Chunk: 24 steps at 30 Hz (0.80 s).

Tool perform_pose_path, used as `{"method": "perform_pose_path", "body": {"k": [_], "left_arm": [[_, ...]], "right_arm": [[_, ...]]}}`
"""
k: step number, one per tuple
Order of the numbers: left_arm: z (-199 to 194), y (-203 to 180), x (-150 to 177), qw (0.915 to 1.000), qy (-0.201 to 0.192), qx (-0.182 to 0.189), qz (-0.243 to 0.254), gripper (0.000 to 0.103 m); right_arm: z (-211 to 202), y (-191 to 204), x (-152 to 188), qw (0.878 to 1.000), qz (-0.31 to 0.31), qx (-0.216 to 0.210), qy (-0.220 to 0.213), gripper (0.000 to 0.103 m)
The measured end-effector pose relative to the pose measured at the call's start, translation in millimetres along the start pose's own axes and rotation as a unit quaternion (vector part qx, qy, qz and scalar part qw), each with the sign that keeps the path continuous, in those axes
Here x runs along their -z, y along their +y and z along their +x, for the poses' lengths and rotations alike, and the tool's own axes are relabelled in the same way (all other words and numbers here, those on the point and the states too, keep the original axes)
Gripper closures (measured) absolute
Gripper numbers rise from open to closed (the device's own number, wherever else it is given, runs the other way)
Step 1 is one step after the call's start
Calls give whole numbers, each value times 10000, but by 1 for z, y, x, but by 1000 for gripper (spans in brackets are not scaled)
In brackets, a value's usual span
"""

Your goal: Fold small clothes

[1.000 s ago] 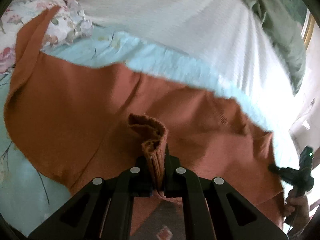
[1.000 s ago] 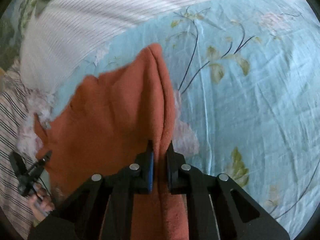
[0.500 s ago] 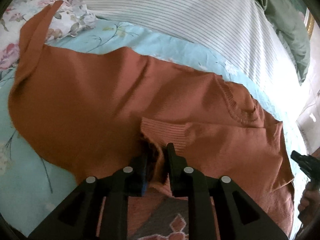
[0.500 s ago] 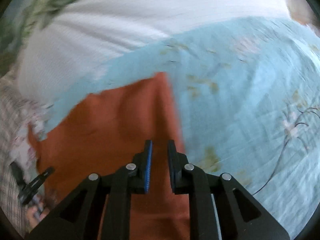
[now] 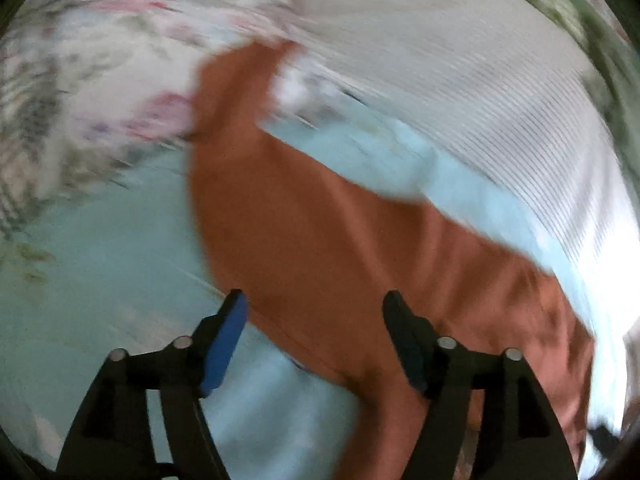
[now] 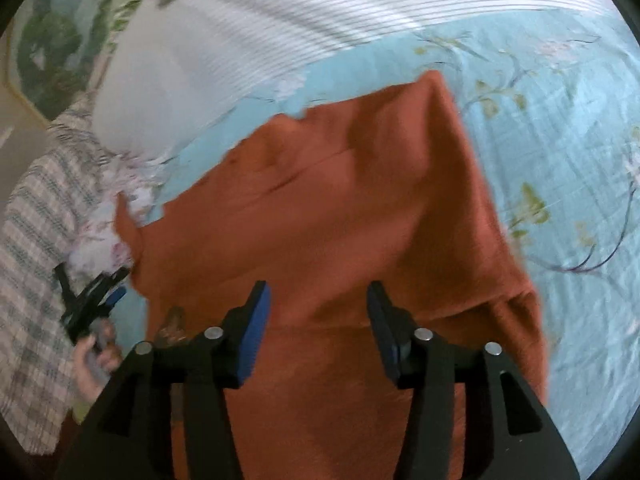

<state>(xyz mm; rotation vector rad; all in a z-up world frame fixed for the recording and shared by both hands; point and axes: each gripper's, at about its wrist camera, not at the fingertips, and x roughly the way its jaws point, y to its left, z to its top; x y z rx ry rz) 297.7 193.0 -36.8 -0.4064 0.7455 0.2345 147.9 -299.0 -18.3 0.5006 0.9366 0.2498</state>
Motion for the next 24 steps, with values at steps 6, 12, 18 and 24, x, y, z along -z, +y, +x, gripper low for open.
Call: {"method": "perform_pose_path", "body": {"k": [6,12,18,24], "left_arm": [[27,21,-64,9979,-285,-578,38,27],[98,7,-120,9898,-260,-1309,489,23],[145,20,-158,9834,-126,-1737,504,98],[93,27,-146,9955,-530,-672,396,99]], "right_arm": [[18,22,17,9994,-74,-213,266,50],[40,28,33,9973,-67,-243,688,50],[42,25,38,9969,-53,-178,766,50],[39,32,36,9975,-6,-334,623,50]]}}
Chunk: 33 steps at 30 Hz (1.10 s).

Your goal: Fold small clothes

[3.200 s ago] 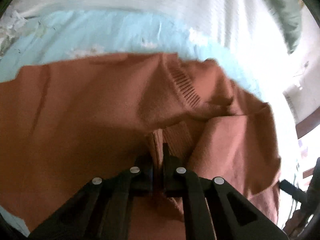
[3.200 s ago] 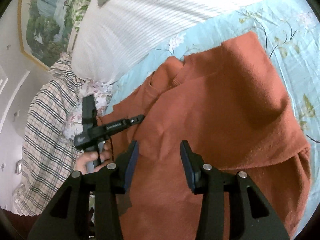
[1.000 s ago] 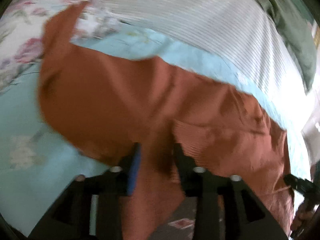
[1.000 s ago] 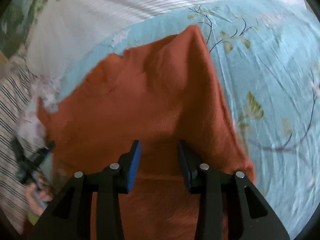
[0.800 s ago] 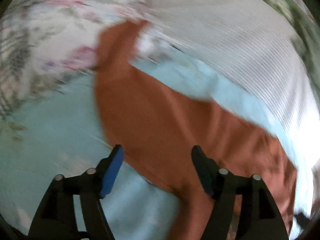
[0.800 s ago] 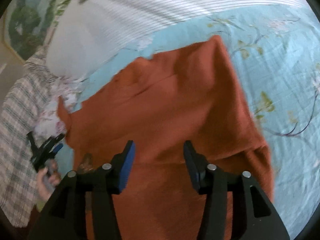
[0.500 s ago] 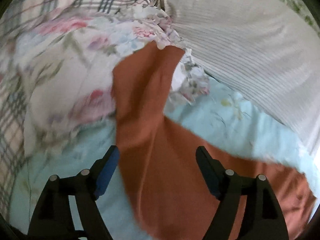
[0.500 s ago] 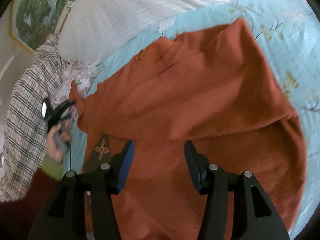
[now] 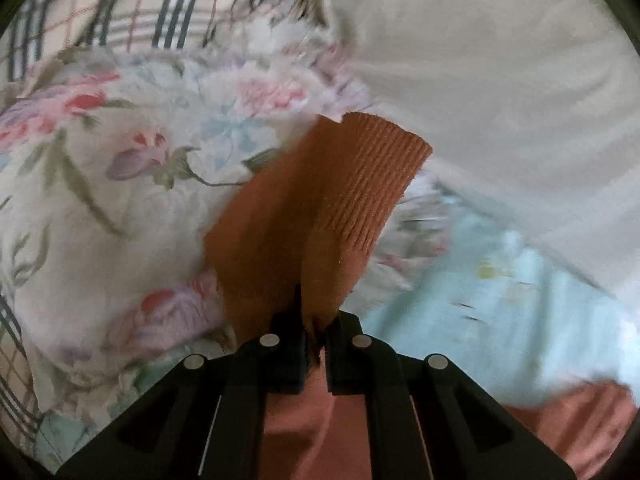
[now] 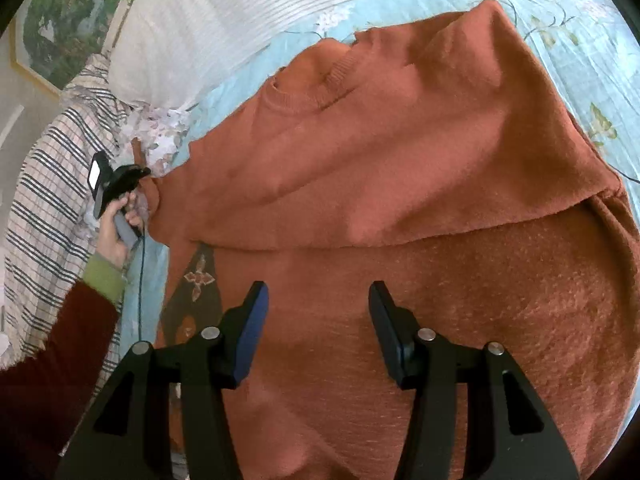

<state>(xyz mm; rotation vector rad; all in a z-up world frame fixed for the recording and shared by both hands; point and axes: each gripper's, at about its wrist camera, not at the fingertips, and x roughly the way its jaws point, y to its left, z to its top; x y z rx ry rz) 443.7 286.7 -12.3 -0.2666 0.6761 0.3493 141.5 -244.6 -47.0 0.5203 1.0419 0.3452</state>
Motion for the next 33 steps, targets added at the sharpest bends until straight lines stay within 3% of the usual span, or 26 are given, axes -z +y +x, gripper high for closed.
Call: {"method": "perform_pose_path", "body": {"k": [5,8,13,17,23,28,29,33], "left_arm": [[-69,-27,30,9961,-133,848,197,99],[-104,-64,57,9889,-120,1426,392,99],[-145,-140,106,9679,103,2399,741,98],[-156,-211,154,9510,496,2796,1225,98],[-144,-290,222,9350,949,2820,1931,98],[-119,-316,254,9324,1308,2537,2216,96],[-117,-315,255,9326,1358,2516,2203,92],[-123,-298,258,9300,1450,2628,2124,58]], "right_arm": [[-15,7,2,9997,-7,-127,-221,50],[-29,3,4,9994,35,-106,-339,50],[-51,-16,9,9982,234,-9,-544,50],[-68,-39,14,9958,498,85,-760,50],[-77,-61,16,9939,702,146,-843,50],[-74,-63,11,9931,758,134,-882,50],[-72,-64,10,9931,768,126,-879,50],[-61,-59,-1,9933,790,29,-838,49]]}}
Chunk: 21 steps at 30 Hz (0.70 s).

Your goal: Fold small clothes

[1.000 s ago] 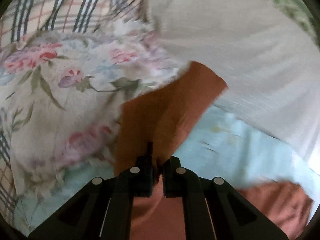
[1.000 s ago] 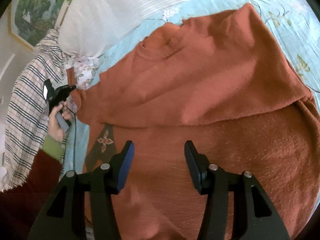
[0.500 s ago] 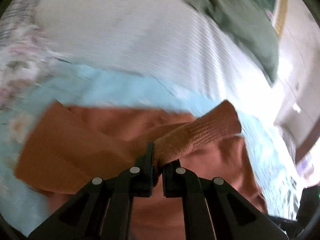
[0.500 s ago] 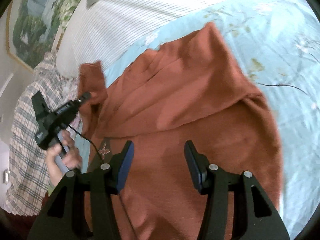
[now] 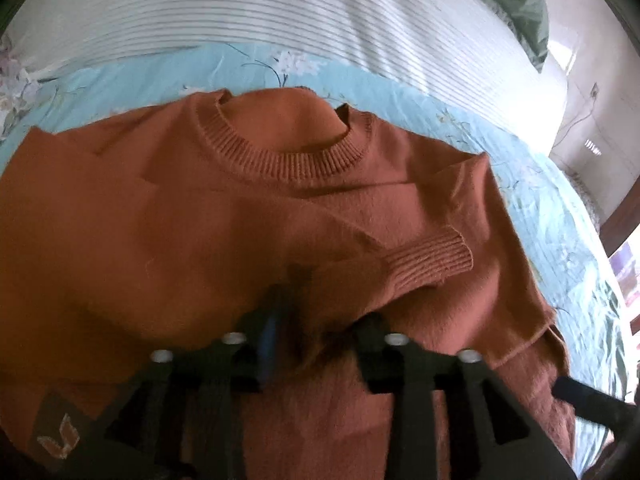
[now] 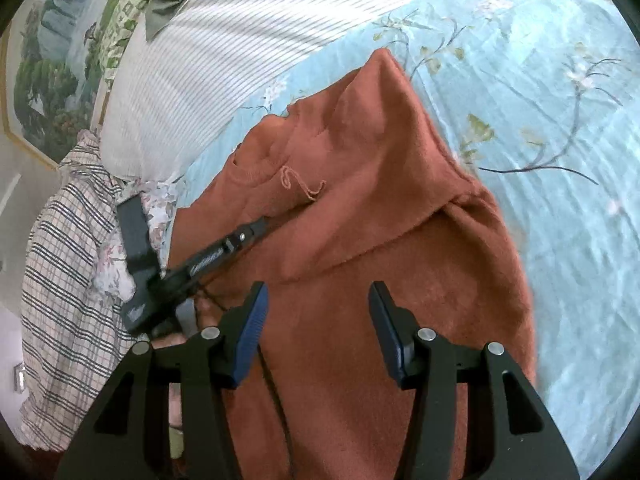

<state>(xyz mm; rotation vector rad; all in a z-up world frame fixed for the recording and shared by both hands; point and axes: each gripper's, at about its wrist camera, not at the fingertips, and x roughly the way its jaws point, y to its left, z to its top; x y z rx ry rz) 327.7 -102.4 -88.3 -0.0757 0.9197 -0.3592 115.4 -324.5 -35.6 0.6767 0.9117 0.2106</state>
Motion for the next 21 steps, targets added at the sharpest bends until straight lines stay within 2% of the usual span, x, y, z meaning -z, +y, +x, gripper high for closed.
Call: {"method": "perform_pose_path", "body": {"k": [1,4,6,10,15,18,21], "left_arm": [[-7,4,4,10000,-41,-36,-1,53],[-35,21,15,9994,-211,-240,-97,52],[-59,42,24,9971,-365,-622,-263,50],[-107,117,42,9849,-657,-1304,-935,47],[-135,197,58,9696,-618,-1938,-1363,47],[-136,221,60,9699,-543,-1848,-1493,47],[-133,225,57,9764,-480,-1541,-1433,47]], "right_arm": [[4,3,-3,10000,-20,-27,3,49],[17,13,-14,9999,-119,-84,-6,49],[27,18,-23,9998,-115,-127,27,49],[51,27,-35,9993,20,-339,172,49],[82,37,-39,9981,166,-500,314,49],[102,35,-43,9975,377,-514,307,49],[118,30,-50,9957,664,-592,242,49]]}}
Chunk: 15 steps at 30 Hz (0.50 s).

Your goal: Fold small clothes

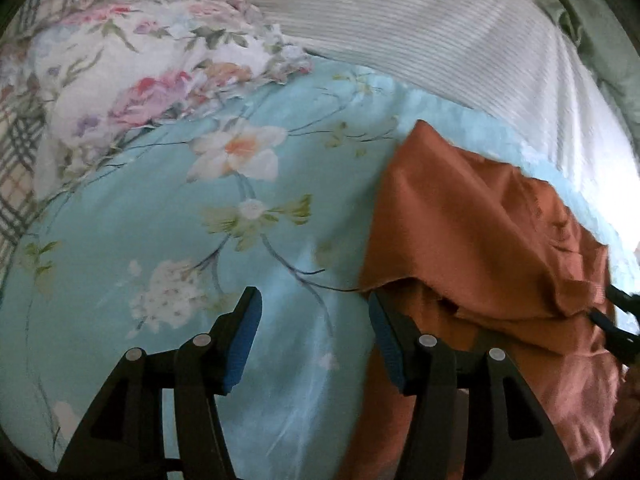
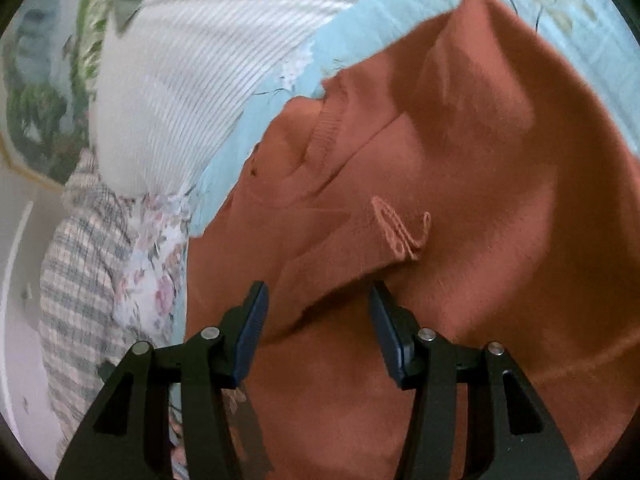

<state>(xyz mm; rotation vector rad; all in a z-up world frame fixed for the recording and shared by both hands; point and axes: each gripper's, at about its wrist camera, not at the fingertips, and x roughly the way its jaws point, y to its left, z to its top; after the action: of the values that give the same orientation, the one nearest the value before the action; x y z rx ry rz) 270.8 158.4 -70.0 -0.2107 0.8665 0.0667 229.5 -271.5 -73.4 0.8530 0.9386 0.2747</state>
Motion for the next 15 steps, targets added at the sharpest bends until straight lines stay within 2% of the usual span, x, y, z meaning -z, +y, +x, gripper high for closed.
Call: {"method": "perform_pose_path", "body": {"k": [1,2,3,5,7,8,11,12,15], "left_arm": [[2,-4,-2,9999,42,89,66,46],[6,-9,-3,9997,87,153,148,46],[9,-15,-4,9995,109,178,225,46],[20,-27,-4,9990,177,154,387,46],[31,-35,-5,9984,268,230,434,46],[35,-37,-6,9985,267,218,416,46],[42,-38,-7,9988,297,140,353,47],[44,-39,-8,9989,316,108,338,47],[47,-46,-7,9987,301,-44,406,48]], "right_arm": [[4,0,-3,10000,-3,16,-57,49],[7,2,-5,9999,-54,49,-107,54],[8,3,-6,9998,-96,72,-128,77],[5,11,-11,9995,-248,84,-151,96],[-12,23,-14,9978,-514,5,-409,96],[-33,35,-16,9939,-801,-95,-752,96],[-81,40,-17,9826,-1106,-149,-1488,96],[-87,36,-18,9819,-1062,-73,-1564,96],[-88,-4,-25,9884,-608,424,-1328,96]]}}
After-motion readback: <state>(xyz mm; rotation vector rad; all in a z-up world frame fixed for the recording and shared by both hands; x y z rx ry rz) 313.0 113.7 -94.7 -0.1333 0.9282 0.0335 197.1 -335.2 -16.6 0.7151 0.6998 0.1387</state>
